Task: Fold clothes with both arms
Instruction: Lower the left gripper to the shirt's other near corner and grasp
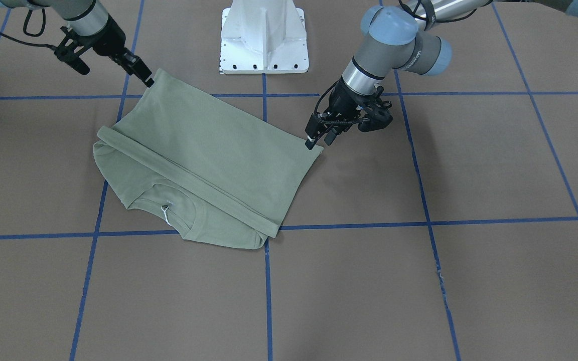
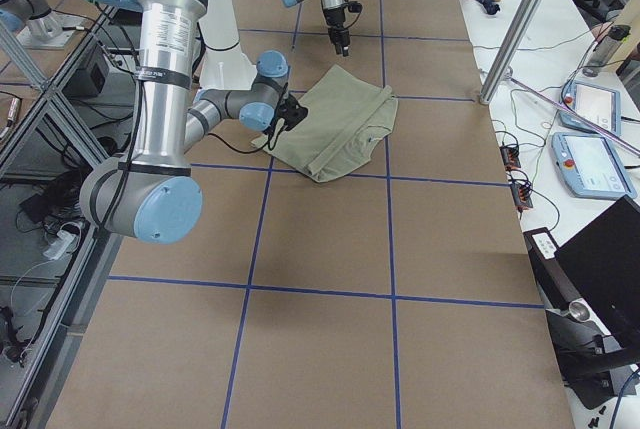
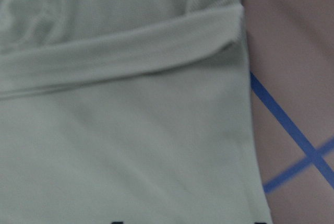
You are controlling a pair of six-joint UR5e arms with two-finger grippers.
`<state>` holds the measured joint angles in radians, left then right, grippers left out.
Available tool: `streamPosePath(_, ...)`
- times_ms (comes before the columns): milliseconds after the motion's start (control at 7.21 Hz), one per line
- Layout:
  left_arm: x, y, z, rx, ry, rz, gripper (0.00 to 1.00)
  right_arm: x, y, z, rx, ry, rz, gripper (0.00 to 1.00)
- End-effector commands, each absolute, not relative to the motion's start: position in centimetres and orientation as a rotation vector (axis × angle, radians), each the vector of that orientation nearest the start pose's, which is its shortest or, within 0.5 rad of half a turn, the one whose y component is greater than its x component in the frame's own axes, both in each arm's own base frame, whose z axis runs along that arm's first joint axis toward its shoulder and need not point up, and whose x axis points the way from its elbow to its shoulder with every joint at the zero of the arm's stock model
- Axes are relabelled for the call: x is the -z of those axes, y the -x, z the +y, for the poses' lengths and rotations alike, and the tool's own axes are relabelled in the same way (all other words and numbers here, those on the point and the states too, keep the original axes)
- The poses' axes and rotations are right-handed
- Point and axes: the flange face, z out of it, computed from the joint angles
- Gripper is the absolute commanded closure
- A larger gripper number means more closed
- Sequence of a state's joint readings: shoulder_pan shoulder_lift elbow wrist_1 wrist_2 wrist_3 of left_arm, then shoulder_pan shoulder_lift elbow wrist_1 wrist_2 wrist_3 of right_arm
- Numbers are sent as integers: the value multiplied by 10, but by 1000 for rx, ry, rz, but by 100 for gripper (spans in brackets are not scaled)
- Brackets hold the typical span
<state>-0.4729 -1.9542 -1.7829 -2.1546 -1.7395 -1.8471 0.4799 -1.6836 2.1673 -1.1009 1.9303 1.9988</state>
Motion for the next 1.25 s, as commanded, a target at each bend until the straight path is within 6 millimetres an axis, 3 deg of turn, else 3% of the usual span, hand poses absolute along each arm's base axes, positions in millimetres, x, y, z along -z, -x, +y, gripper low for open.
streamPosePath(0,-294,-513,-372,558,42,1163,30,-377,338,-384,-661,141,-1010,0)
streamPosePath(139,-295,-529,-360,537,56,1156,30,-378,335,-407,-694,130,-1009,0)
streamPosePath(278,-294,-533,-361,536,55,1154,31,-386,340,-414,-705,122,-995,0)
streamPosePath(1110,-310,-540,-371,559,9,1120,51,-379,338,-421,-713,114,-1008,0)
